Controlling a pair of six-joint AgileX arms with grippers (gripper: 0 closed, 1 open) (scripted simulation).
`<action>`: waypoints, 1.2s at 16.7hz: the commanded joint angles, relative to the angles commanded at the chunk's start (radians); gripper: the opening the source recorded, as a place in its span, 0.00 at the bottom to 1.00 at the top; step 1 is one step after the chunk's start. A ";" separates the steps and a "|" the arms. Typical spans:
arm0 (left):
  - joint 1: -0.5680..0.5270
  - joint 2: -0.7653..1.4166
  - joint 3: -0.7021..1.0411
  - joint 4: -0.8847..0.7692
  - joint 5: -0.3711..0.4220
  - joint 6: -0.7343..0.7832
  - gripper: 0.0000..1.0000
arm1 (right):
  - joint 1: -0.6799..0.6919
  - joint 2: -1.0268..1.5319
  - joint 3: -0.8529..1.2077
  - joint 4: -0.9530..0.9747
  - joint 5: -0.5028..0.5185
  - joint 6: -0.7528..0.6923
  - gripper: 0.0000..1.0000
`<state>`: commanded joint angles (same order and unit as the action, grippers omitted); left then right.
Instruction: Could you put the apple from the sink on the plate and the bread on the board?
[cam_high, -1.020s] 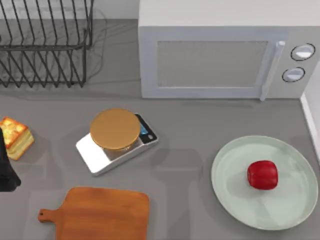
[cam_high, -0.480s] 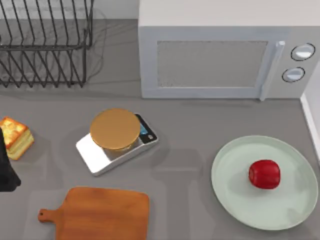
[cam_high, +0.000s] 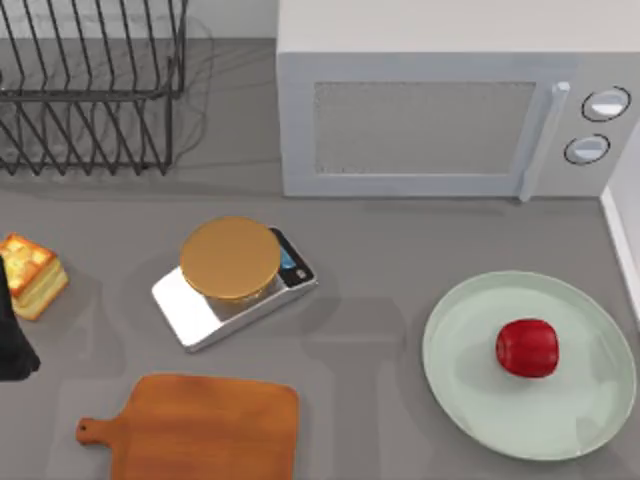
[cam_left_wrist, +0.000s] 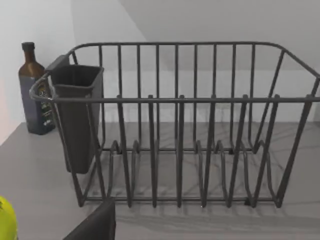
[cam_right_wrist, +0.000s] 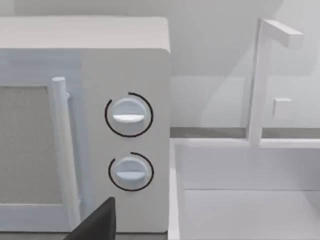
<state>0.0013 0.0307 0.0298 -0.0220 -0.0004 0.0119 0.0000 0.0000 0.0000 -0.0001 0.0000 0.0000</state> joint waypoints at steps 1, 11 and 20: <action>0.001 0.031 0.030 -0.022 0.000 0.012 1.00 | 0.000 0.000 0.000 0.000 0.000 0.000 1.00; 0.012 0.880 0.640 -0.480 0.005 0.256 1.00 | 0.000 0.000 0.000 0.000 0.000 0.000 1.00; 0.031 1.679 1.209 -0.912 0.004 0.483 1.00 | 0.000 0.000 0.000 0.000 0.000 0.000 1.00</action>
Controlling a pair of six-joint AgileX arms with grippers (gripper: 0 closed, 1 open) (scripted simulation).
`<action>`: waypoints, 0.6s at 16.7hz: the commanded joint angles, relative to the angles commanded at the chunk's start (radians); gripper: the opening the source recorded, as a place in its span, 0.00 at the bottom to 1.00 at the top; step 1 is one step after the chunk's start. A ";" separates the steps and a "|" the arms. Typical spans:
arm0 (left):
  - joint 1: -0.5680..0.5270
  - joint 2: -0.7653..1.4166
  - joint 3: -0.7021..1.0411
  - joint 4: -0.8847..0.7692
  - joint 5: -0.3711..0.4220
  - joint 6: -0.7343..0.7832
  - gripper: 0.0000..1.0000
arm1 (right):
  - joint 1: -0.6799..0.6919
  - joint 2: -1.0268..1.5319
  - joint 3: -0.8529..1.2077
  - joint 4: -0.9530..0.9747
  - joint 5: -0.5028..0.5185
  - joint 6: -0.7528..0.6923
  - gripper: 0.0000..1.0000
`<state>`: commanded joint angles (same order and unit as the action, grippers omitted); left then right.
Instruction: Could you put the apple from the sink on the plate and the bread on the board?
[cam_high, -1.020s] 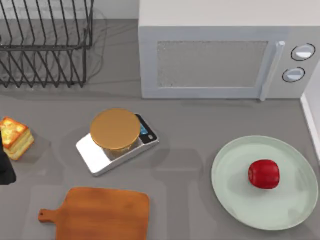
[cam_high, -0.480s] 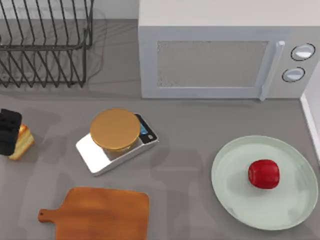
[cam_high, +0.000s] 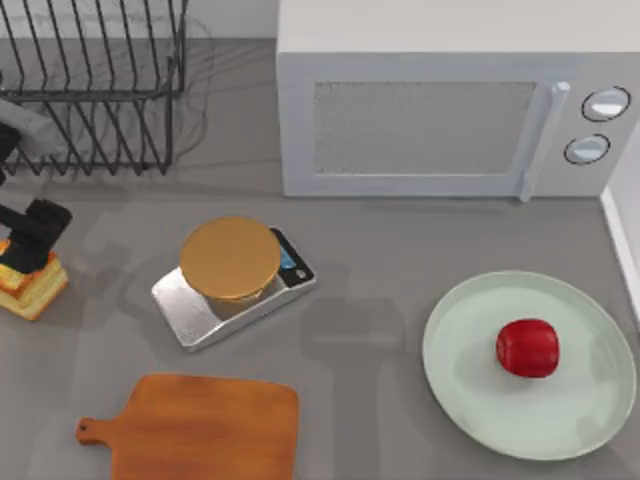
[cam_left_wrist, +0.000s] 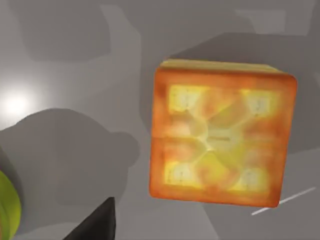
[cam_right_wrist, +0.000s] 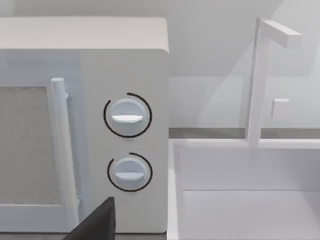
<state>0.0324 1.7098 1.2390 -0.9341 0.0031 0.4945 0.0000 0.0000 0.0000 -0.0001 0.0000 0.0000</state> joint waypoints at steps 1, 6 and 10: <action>0.002 0.061 0.045 -0.031 -0.001 0.017 1.00 | 0.000 0.000 0.000 0.000 0.000 0.000 1.00; 0.009 0.220 0.173 -0.117 -0.003 0.062 1.00 | 0.000 0.000 0.000 0.000 0.000 0.000 1.00; 0.009 0.222 0.175 -0.119 -0.003 0.063 1.00 | 0.000 0.000 0.000 0.000 0.000 0.000 1.00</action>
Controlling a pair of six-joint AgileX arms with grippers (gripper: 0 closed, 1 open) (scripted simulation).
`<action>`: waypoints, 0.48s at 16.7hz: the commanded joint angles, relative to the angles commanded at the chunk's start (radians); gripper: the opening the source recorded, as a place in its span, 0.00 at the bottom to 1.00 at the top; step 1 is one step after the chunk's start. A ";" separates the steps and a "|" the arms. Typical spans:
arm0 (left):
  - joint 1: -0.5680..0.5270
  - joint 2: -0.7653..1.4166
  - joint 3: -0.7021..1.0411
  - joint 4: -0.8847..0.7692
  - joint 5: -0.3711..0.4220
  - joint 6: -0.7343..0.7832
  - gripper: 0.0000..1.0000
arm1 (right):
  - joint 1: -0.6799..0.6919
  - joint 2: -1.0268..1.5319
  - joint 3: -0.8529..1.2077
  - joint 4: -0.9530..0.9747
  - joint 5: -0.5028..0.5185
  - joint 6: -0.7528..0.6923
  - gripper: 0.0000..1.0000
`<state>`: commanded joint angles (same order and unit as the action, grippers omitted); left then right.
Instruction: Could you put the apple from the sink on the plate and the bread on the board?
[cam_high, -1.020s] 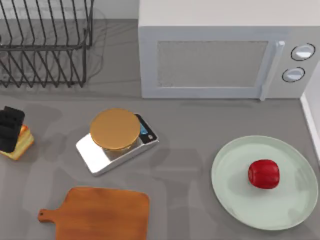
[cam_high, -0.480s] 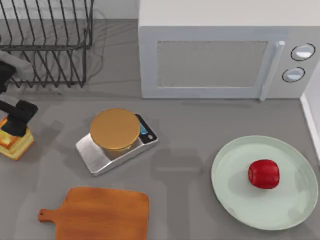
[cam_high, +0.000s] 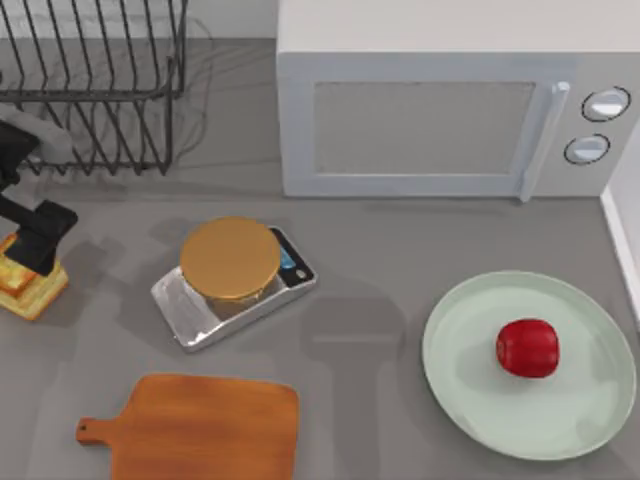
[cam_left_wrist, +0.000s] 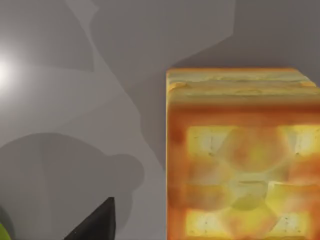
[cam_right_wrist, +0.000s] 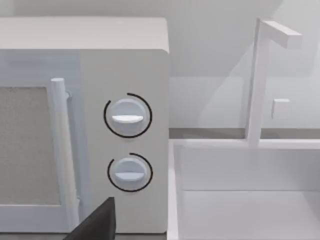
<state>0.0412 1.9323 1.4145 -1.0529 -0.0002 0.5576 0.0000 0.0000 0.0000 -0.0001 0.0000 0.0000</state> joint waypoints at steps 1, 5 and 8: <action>-0.006 -0.003 -0.003 0.002 0.000 -0.001 1.00 | 0.000 0.000 0.000 0.000 0.000 0.000 1.00; -0.002 0.029 -0.050 0.077 0.000 -0.002 1.00 | 0.000 0.000 0.000 0.000 0.000 0.000 1.00; 0.000 0.077 -0.115 0.201 0.000 0.001 1.00 | 0.000 0.000 0.000 0.000 0.000 0.000 1.00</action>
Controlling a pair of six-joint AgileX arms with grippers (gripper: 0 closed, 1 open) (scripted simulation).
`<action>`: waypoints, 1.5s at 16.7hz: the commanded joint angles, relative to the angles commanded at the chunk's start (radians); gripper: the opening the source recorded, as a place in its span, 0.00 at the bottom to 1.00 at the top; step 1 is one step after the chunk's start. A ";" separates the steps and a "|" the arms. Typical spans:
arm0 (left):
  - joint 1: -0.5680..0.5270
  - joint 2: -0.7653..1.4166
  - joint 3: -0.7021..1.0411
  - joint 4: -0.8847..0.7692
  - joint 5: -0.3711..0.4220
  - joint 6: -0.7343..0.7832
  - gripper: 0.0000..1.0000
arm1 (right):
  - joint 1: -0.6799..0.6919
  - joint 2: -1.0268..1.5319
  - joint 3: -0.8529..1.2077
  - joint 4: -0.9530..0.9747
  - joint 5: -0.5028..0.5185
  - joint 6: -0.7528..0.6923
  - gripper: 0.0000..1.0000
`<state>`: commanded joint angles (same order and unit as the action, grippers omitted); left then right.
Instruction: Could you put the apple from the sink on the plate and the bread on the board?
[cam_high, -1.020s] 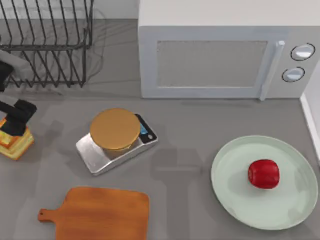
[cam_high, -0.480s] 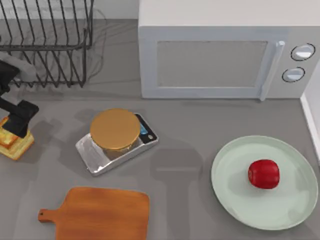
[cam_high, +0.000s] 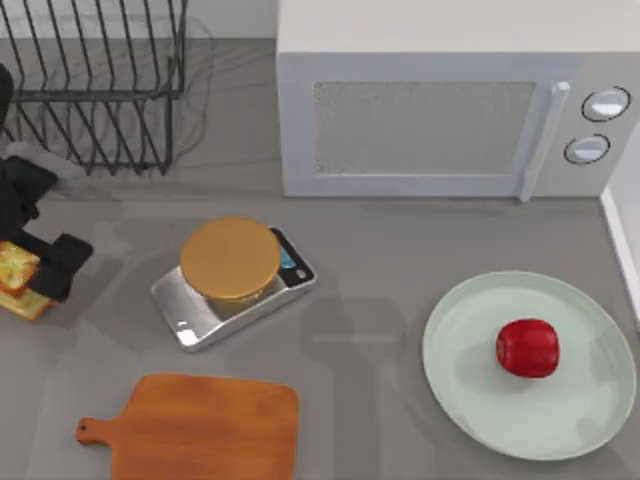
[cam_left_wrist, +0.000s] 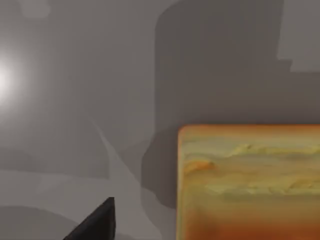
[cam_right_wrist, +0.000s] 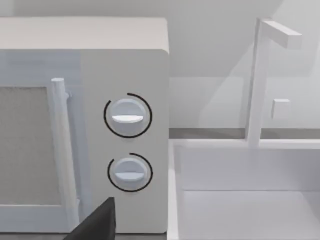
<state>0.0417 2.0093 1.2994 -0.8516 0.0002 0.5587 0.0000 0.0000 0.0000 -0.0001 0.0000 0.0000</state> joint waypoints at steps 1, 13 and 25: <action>0.001 0.014 -0.017 0.028 0.000 0.001 1.00 | 0.000 0.000 0.000 0.000 0.000 0.000 1.00; 0.001 0.028 -0.034 0.053 0.000 0.002 0.47 | 0.000 0.000 0.000 0.000 0.000 0.000 1.00; 0.001 0.028 -0.034 0.053 0.000 0.002 0.00 | 0.000 0.000 0.000 0.000 0.000 0.000 1.00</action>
<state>0.0430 2.0370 1.2654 -0.7991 0.0004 0.5609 0.0000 0.0000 0.0000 -0.0001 0.0000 0.0000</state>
